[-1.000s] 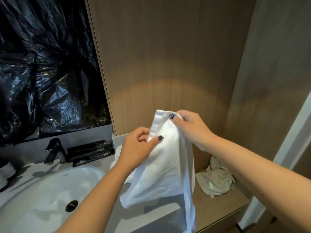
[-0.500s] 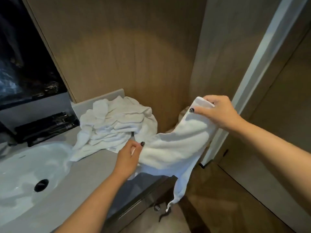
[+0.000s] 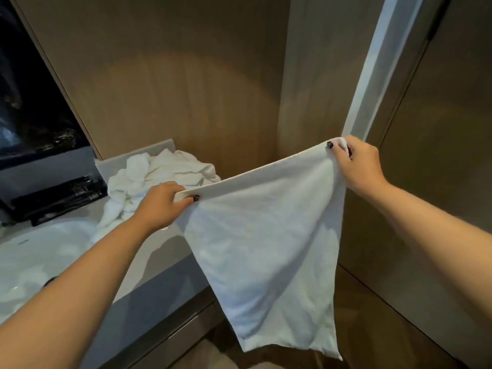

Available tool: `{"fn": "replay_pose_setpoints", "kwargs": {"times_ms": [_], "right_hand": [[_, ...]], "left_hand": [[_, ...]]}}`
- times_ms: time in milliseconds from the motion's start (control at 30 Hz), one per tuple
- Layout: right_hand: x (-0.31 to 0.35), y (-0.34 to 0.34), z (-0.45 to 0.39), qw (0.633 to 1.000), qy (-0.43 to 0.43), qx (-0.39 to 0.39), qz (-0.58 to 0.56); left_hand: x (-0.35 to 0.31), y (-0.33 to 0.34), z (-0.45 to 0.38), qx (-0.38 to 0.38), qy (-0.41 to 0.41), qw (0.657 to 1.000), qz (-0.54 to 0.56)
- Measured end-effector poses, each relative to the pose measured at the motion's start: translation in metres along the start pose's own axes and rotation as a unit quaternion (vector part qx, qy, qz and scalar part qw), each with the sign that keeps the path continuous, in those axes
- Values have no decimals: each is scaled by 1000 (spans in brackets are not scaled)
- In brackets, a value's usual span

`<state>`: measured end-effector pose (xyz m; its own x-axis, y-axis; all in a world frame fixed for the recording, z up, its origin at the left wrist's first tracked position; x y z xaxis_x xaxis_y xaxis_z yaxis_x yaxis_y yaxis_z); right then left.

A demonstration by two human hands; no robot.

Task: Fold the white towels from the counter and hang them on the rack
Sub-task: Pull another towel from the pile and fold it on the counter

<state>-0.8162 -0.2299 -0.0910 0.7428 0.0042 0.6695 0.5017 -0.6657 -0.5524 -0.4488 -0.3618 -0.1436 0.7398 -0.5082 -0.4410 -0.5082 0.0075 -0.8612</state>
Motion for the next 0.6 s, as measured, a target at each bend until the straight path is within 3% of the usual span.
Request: {"fn": "replay_pose_setpoints", "kwargs": {"times_ms": [67,167,300,333,367,433,500,600], "right_hand": [[-2,-16,-3,1000,-8,5,18],[5,-48,-6,999,-26,-7,21],[27,-85,10,988,-93,-83,-93],[25,-86,21,984,-101,-89,-120],[18,-81,33,985,-91,-77,-125],[-7,-60,54,997,-22,3,-79],[-27,-41,72,995,27,74,-63],[-11,-29,76,985,46,80,-144]], "left_hand": [[-9,-9,6,-51,-69,991,106],[-49,-24,16,-142,-155,944,255],[-100,-44,51,-349,-123,867,332],[-104,-42,63,-377,-100,871,299],[-105,-37,74,-361,-90,896,241],[-94,-13,92,-244,-140,953,112],[-76,5,110,-208,-188,957,80],[-75,1,128,-250,-210,941,91]]}}
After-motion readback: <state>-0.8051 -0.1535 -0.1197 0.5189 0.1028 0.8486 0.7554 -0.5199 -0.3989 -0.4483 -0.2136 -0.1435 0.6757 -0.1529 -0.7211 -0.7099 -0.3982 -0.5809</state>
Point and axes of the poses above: each hand's wrist, its own z-axis away from the middle knuckle, its own y-axis out of the palm, x = y × z, the point moved 2 cm from there along -z, towards the middle knuckle, and after that the axes turned 4 degrees about -z, right-handed, at the moved point
